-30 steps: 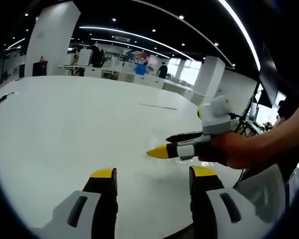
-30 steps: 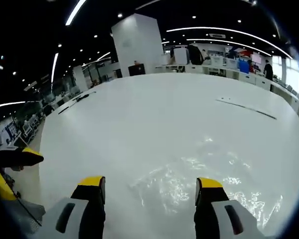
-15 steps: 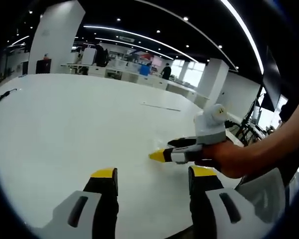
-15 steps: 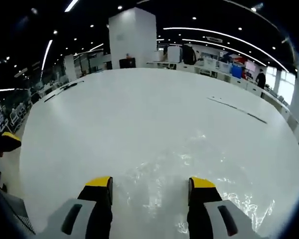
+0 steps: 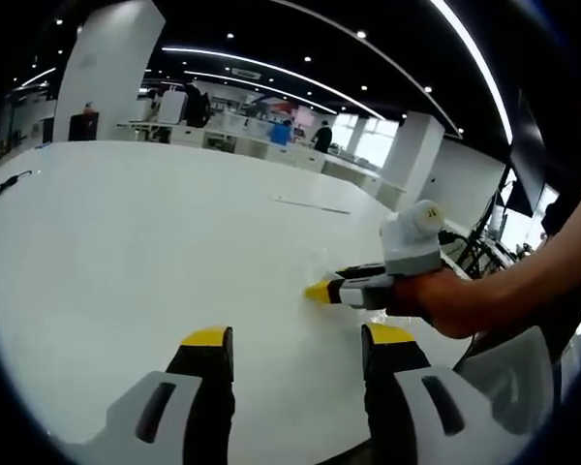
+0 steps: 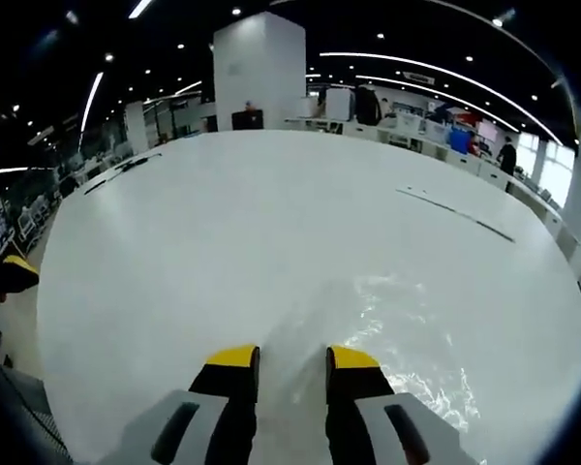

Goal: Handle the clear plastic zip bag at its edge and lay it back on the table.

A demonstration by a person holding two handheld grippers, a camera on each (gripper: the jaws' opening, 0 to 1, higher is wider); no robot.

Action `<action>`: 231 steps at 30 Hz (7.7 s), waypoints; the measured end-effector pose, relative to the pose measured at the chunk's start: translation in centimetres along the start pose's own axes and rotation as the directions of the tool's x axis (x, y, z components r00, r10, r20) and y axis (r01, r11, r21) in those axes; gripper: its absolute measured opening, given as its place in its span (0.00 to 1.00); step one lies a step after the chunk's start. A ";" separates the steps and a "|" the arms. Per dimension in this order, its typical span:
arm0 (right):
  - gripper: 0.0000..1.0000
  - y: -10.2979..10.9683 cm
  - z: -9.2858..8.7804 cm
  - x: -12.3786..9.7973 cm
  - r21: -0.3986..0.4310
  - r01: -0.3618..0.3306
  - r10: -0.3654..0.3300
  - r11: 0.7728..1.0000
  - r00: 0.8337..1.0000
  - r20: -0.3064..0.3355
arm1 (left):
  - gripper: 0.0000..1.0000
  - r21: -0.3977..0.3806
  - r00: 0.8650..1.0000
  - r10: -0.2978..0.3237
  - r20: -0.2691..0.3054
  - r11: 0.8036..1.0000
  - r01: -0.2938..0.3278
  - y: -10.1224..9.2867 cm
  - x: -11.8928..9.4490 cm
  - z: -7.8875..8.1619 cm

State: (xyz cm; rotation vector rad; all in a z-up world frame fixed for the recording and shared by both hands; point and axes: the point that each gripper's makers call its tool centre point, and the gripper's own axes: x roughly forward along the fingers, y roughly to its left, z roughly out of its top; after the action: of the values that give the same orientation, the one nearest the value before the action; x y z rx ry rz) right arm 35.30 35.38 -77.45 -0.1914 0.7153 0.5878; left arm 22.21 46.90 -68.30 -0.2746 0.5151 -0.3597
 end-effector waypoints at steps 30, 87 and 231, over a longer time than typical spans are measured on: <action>0.00 3.6 -0.7 -4.2 -0.344 -0.135 0.143 0.929 0.990 -0.001 | 0.46 0.008 1.000 0.017 -0.015 1.000 -0.017 0.3 0.5 0.6; 0.00 11.9 -2.0 -11.4 -0.742 -0.252 0.322 0.621 0.945 -0.051 | 0.05 -0.053 0.988 -0.018 -0.156 0.999 0.010 2.3 8.6 3.4; 0.00 10.6 -2.8 -7.6 -0.679 -0.271 0.219 0.683 0.962 -0.164 | 0.24 0.345 0.965 0.083 -0.248 0.939 0.008 1.2 3.4 0.1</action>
State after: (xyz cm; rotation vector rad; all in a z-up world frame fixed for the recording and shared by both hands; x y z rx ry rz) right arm 23.18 39.78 -74.15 -0.8417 0.5561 1.1099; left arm 25.30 46.59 -70.08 0.1247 0.7029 -0.4439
